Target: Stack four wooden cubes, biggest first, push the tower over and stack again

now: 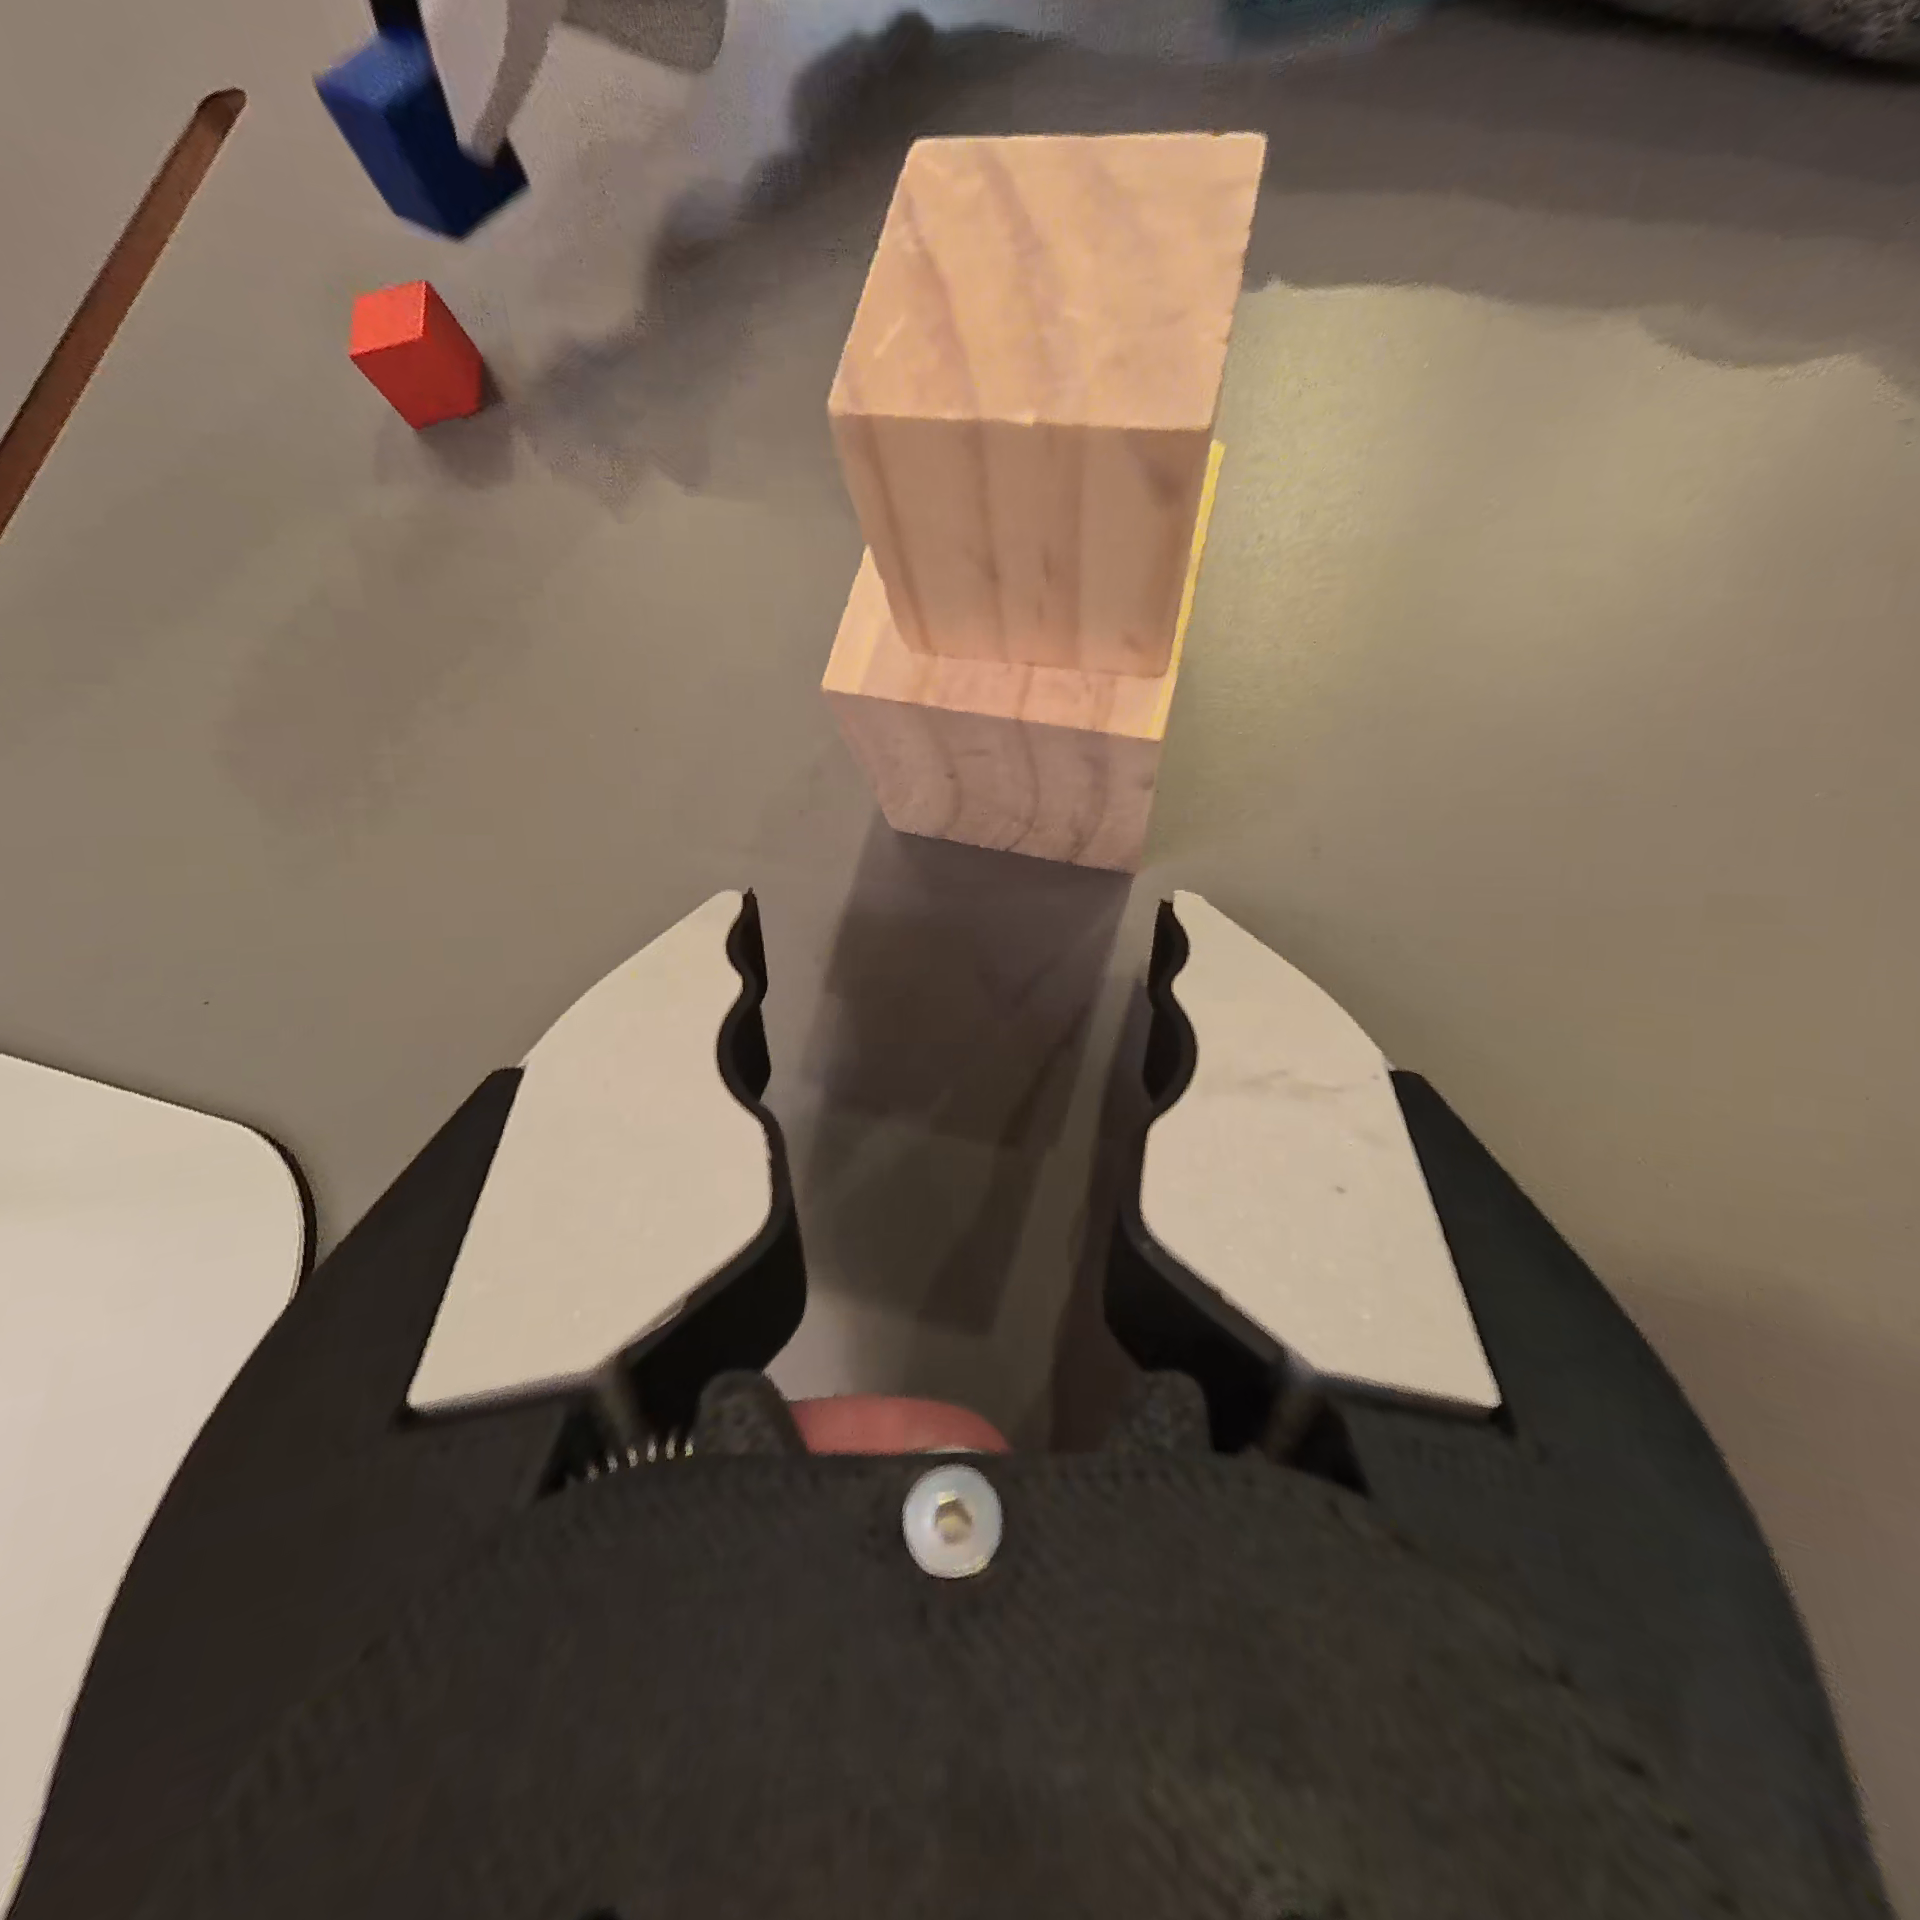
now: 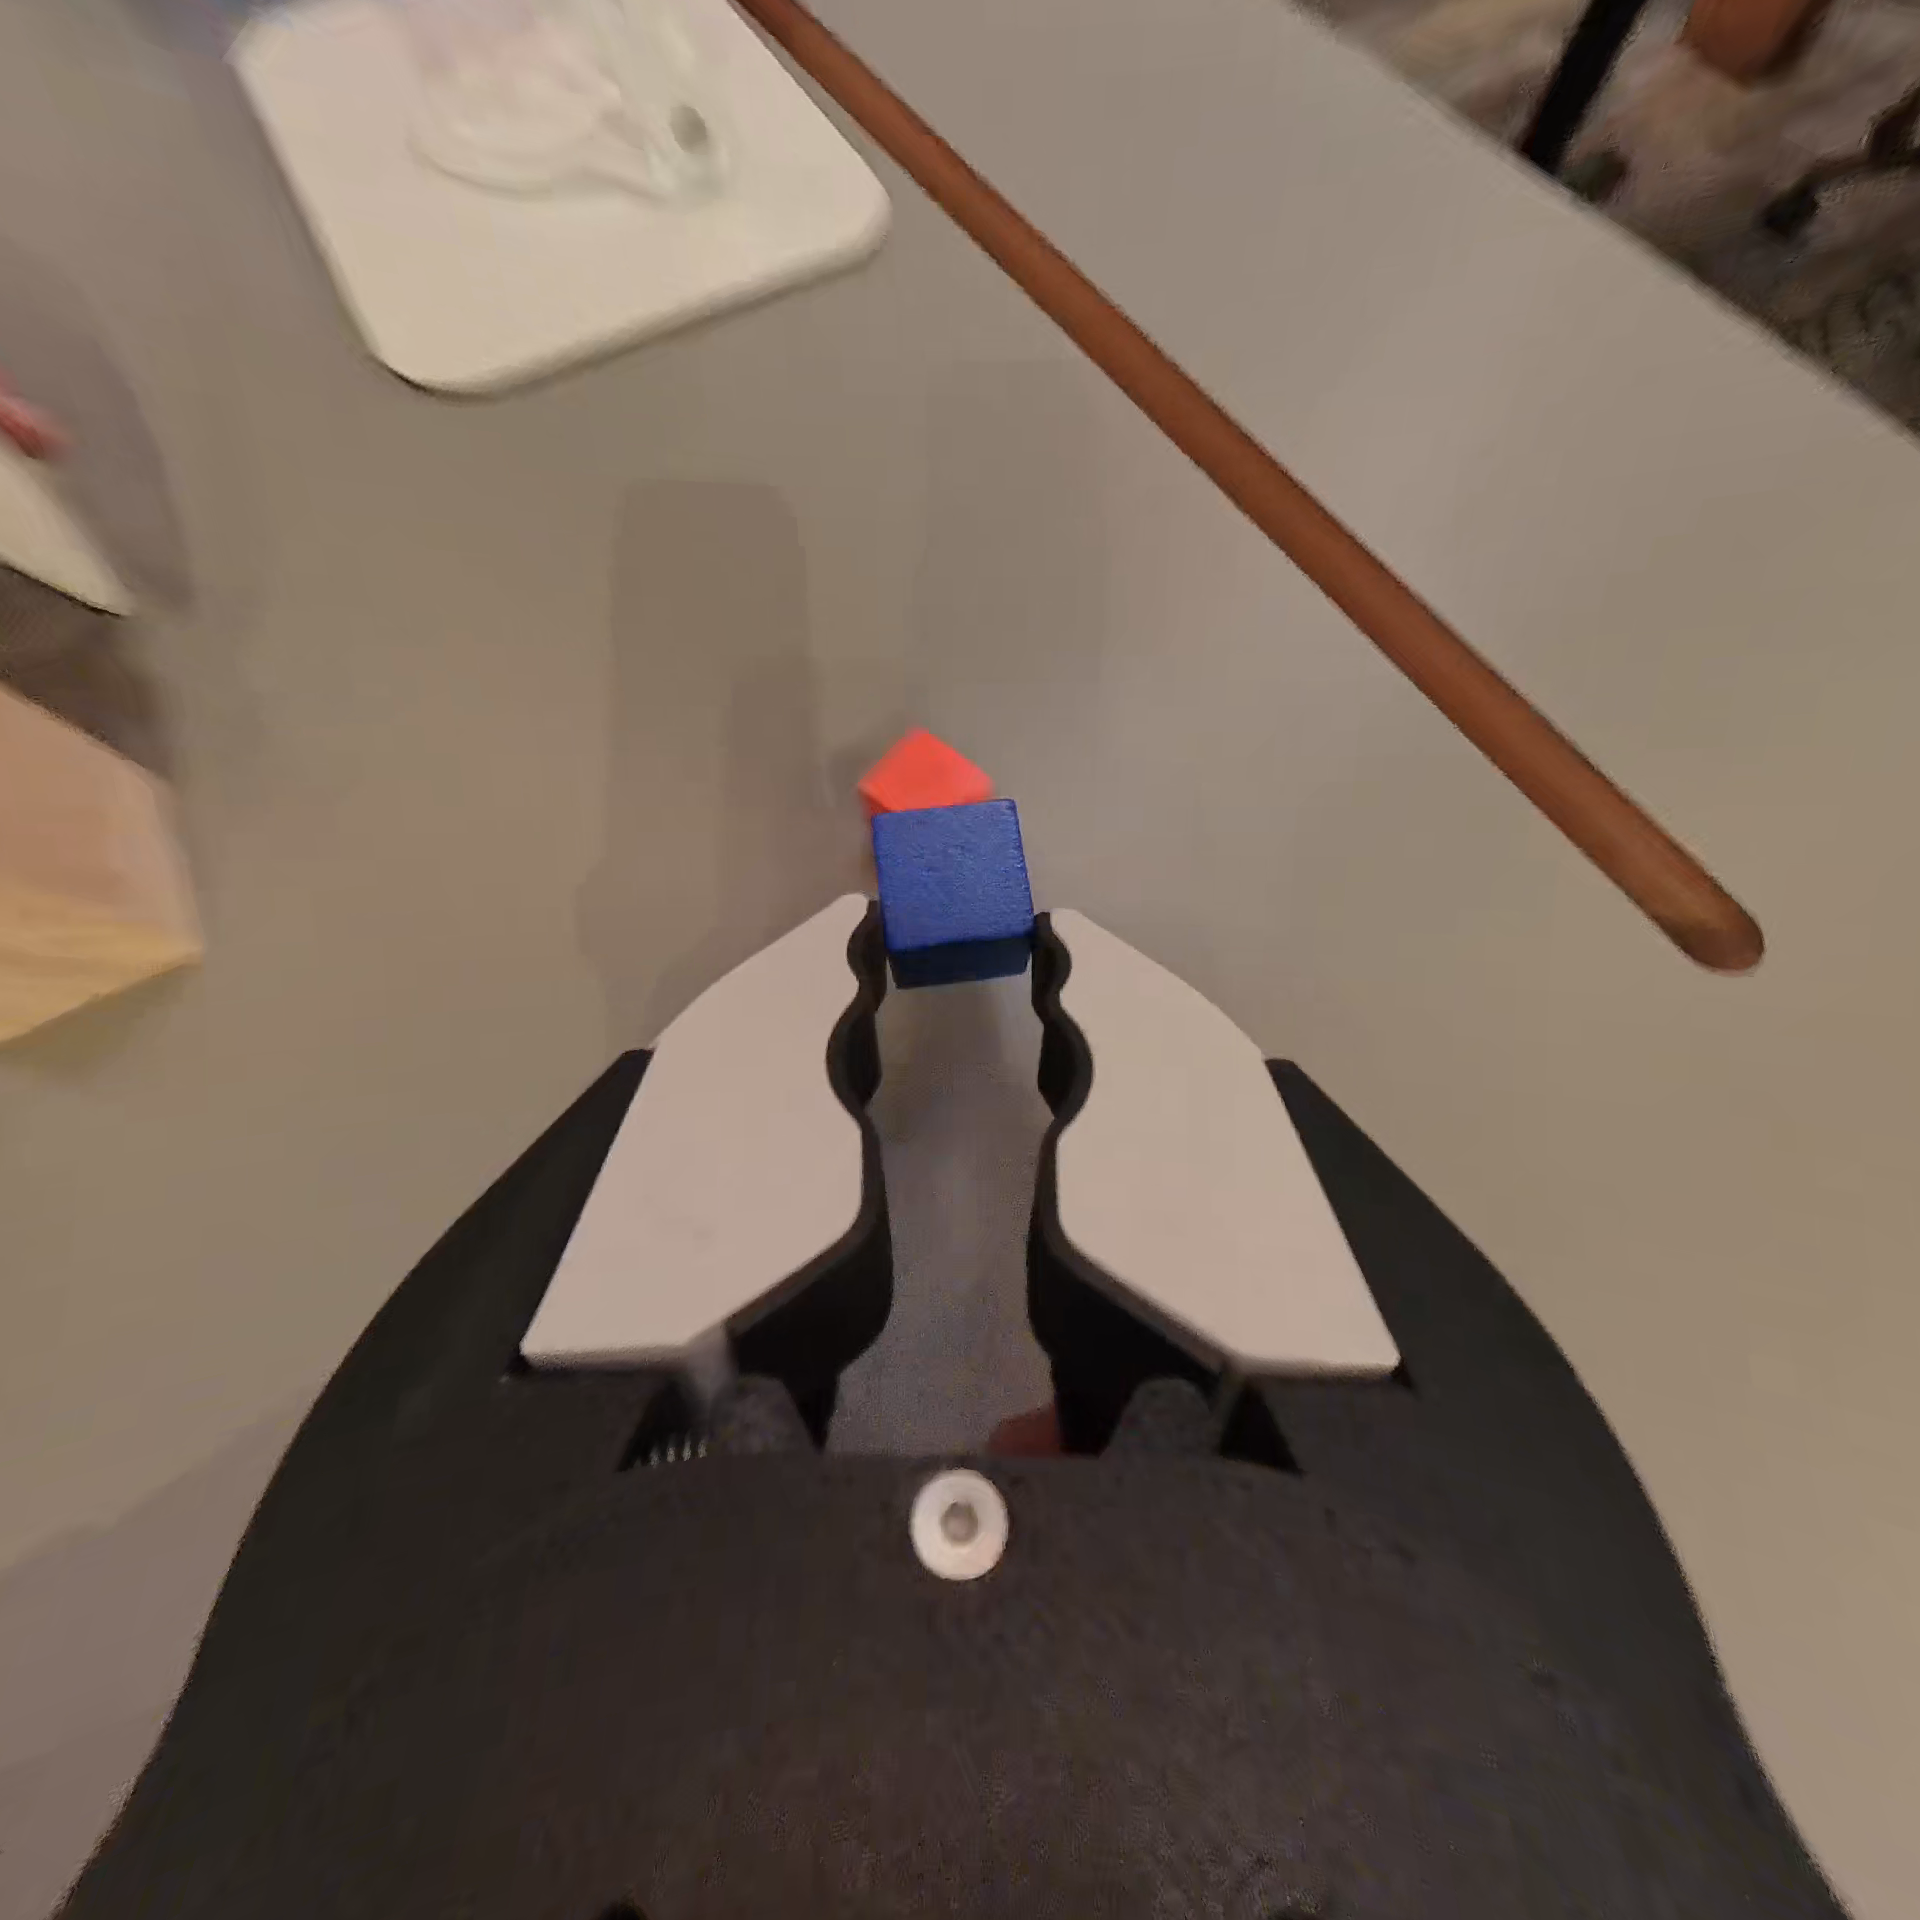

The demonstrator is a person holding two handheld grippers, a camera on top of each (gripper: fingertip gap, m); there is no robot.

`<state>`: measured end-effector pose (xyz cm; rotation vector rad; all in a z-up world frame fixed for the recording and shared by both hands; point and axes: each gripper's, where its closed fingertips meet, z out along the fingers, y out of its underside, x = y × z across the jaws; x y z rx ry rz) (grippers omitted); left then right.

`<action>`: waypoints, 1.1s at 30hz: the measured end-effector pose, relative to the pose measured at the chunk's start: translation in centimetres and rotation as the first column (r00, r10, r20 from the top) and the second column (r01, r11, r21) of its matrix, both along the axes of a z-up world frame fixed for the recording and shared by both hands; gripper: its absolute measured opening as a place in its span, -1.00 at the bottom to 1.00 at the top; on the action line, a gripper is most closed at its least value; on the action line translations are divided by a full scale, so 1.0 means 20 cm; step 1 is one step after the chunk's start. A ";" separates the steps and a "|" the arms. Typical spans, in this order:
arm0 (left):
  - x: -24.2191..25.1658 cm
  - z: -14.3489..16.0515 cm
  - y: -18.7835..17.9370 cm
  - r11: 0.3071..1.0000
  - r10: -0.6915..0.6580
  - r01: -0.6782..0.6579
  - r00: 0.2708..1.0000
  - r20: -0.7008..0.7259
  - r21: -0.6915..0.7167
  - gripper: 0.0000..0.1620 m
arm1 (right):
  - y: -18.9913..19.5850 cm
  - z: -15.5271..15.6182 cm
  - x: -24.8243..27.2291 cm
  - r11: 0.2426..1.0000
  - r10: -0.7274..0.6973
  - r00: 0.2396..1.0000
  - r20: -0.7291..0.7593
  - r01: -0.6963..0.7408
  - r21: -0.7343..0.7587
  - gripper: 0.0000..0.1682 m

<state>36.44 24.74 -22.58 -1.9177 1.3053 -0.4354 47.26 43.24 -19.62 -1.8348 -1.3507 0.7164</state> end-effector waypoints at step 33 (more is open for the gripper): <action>0.00 0.00 0.00 0.999 -0.011 0.012 1.000 0.009 -0.034 -0.11 | 0.01 -0.16 -0.24 0.996 0.087 0.990 0.114 -0.085 -0.025 -0.71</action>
